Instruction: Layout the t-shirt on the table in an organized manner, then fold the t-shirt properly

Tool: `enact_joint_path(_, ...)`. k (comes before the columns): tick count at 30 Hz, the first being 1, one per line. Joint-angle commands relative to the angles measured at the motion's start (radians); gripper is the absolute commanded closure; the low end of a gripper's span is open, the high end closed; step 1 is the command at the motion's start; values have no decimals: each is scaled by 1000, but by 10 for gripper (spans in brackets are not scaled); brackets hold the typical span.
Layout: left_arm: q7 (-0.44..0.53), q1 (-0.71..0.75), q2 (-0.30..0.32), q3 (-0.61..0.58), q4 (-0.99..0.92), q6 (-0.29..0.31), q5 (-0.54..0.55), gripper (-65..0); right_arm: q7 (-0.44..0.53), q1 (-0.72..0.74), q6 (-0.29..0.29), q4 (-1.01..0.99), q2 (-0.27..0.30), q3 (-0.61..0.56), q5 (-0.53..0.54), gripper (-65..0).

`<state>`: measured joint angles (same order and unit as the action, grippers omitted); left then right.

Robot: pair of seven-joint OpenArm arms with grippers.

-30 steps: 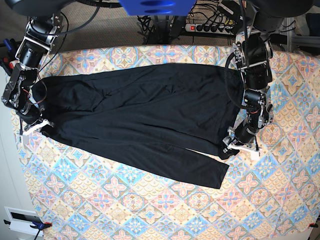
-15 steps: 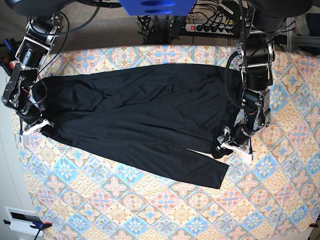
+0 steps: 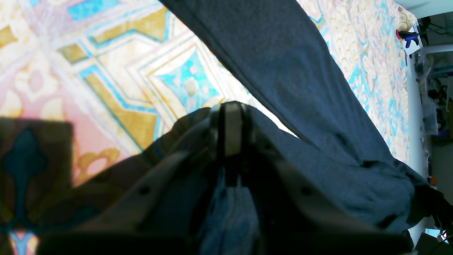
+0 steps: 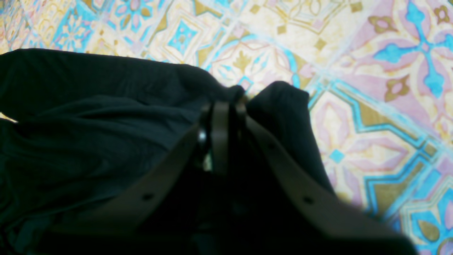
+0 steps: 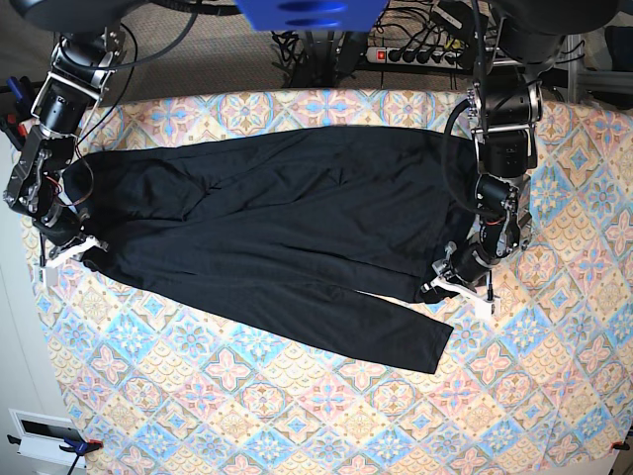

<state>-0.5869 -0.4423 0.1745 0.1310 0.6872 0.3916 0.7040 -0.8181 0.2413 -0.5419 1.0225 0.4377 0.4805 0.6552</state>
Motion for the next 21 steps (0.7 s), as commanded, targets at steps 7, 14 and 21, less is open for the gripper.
enact_joint_path(7, -48, 75, 1, -3, 329, -7, -11, 0, 21, 20, -7, 20, 25, 4, 18, 0)
enact_joint_path(14, -49, 141, 20, -3, 559, 0, -11, 0, 21, 20, -7, 20, 25, 4, 18, 0)
enact_joint_path(21, -97, 199, 58, -3, 685, 0, -11, 0, 21, 22, -7, 20, 25, 4, 18, 0)
